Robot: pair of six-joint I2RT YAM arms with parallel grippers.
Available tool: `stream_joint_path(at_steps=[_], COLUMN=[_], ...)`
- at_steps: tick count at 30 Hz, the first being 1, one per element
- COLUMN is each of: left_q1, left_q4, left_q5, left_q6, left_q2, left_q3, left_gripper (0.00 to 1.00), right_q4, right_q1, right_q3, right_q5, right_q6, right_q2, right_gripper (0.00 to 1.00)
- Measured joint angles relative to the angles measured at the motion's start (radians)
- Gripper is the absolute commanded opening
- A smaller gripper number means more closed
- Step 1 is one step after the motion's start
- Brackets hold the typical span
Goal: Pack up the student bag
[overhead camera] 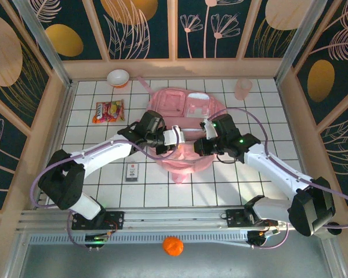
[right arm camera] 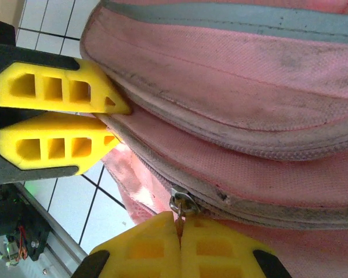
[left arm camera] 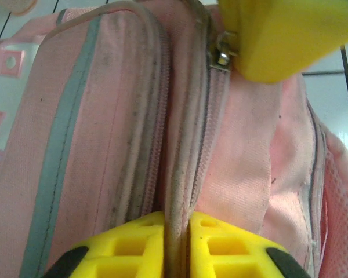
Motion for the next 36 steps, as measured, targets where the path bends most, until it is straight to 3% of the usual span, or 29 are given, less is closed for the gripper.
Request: stream_joint_path(at_steps=[6, 14, 19, 21, 25, 30, 36], left_q1=[0.0, 0.001, 0.002, 0.002, 0.002, -0.007, 0.003], left_q4=[0.003, 0.022, 0.022, 0.022, 0.024, 0.061, 0.119], left_q5=[0.026, 0.045, 0.048, 0.048, 0.046, 0.013, 0.014], left_q6=[-0.07, -0.124, -0.132, -0.135, -0.134, -0.09, -0.043], left_q2=[0.001, -0.01, -0.014, -0.014, -0.015, -0.041, -0.1], left_q3=[0.016, 0.016, 0.016, 0.016, 0.015, -0.021, -0.086], left_gripper=[0.0, 0.0, 0.0, 0.0, 0.0, 0.0, 0.0], right_q4=[-0.016, 0.006, 0.023, 0.025, 0.003, -0.039, -0.074], right_q1=[0.011, 0.058, 0.106, 0.121, 0.145, 0.134, 0.025], right_q3=[0.0, -0.001, -0.001, -0.001, 0.01, 0.028, 0.019], right_q5=[0.09, 0.179, 0.268, 0.303, 0.368, 0.373, 0.225], right_q6=[0.046, 0.14, 0.219, 0.251, 0.295, 0.29, 0.186], right_q2=[-0.002, 0.002, 0.012, 0.015, 0.026, 0.003, -0.09], right_gripper=[0.0, 0.19, 0.2, 0.18, 0.0, 0.0, 0.0])
